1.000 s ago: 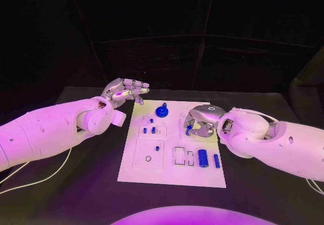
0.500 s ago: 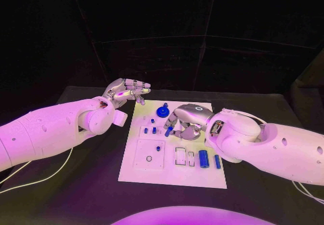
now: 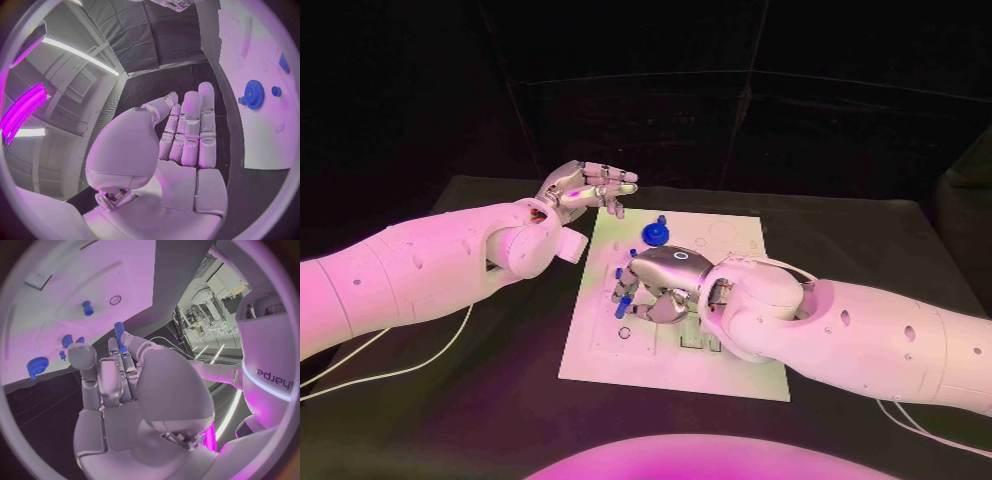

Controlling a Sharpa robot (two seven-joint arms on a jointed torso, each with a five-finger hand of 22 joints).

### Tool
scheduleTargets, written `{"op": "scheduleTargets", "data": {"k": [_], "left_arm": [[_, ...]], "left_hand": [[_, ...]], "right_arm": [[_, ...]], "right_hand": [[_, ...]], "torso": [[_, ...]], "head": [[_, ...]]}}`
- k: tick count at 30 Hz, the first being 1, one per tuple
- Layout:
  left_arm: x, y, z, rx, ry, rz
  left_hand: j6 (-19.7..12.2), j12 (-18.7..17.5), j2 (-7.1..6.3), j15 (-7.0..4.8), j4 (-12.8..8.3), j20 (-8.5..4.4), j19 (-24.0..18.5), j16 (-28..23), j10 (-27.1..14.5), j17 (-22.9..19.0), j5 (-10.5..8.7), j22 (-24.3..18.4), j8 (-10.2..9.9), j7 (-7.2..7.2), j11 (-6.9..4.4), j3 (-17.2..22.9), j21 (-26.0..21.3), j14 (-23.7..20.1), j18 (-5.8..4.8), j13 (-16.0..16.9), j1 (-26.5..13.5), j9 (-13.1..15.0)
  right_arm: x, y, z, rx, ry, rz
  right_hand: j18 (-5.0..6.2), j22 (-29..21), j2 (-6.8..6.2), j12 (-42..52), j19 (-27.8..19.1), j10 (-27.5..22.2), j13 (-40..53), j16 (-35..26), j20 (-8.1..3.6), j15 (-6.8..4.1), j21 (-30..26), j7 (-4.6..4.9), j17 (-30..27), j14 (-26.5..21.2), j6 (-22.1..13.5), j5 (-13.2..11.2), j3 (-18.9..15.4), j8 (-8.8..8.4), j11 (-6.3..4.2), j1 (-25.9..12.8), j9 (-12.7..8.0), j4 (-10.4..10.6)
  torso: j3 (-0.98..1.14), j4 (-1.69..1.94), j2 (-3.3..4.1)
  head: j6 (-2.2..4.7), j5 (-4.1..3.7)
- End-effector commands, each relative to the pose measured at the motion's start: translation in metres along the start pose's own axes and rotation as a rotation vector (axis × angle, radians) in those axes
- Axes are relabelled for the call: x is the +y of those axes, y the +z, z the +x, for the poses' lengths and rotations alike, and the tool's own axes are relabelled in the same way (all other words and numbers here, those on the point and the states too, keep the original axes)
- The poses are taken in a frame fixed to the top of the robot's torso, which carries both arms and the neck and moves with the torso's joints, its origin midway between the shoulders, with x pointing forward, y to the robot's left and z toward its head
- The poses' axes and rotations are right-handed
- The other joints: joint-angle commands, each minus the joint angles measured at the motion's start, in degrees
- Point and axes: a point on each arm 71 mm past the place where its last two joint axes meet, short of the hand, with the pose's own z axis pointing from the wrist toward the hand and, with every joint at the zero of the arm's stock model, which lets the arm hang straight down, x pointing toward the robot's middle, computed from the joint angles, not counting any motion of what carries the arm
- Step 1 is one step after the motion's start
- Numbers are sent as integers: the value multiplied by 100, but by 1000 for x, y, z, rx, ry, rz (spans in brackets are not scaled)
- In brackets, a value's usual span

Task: Assemble the parts on the task board

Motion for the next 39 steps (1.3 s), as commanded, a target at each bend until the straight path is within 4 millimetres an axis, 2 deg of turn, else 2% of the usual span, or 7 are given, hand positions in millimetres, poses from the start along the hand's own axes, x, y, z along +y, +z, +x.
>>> {"op": "scheduleTargets", "data": {"k": [1,5,10,20,39], "left_arm": [[-2,1,0,6,-5,10],[-2,0,-1,3,-4,10],[-1,0,-1,2,-4,10],[-1,0,-3,-1,-2,9],[-1,0,-3,0,-3,7]], "left_hand": [[-6,21,54,14,-8,15,-29,-19,-10,-8,33,-9,34,18,24,-25,-40,-39,42,-8,0,1],[-6,21,54,14,-8,15,-29,-19,-10,-8,33,-9,34,18,24,-25,-40,-39,42,-8,0,1],[-6,21,54,14,-8,15,-29,-19,-10,-8,33,-9,34,18,24,-25,-40,-39,42,-8,0,1],[-6,21,54,14,-8,15,-29,-19,-10,-8,33,-9,34,18,24,-25,-40,-39,42,-8,0,1],[-6,21,54,14,-8,15,-29,-19,-10,-8,33,-9,34,18,24,-25,-40,-39,42,-8,0,1]], "right_arm": [[0,1,10,67,-48,-26],[-2,3,17,91,-62,-20],[-3,5,21,106,-69,-18],[-3,5,23,120,-81,-6],[2,10,32,162,-142,4]], "right_hand": [[-62,-10,-15,-35,5,25,-5,17,-5,-29,33,34,-12,126,19,22,38,-21,32,-57,-7,-2],[-62,-10,-15,-35,5,25,-5,17,-5,-29,33,34,-12,126,19,22,38,-21,32,-57,-7,-2],[-62,-4,-19,-38,3,39,-2,19,-3,-29,37,31,-11,125,29,25,46,-18,30,-70,-5,-9],[-61,-7,-23,-42,-2,58,1,21,-3,-30,37,27,-11,124,44,28,55,-13,26,-86,-2,-18],[-60,-3,-65,-75,-15,65,-1,19,-2,-29,40,30,-22,119,40,18,50,-25,30,-158,-4,-29]], "torso": [[7,-6,-6],[11,-16,1],[13,-10,-1],[8,-12,-1],[5,-12,-2]], "head": [[-22,35],[-29,58],[-39,64],[-25,58],[-55,63]]}}
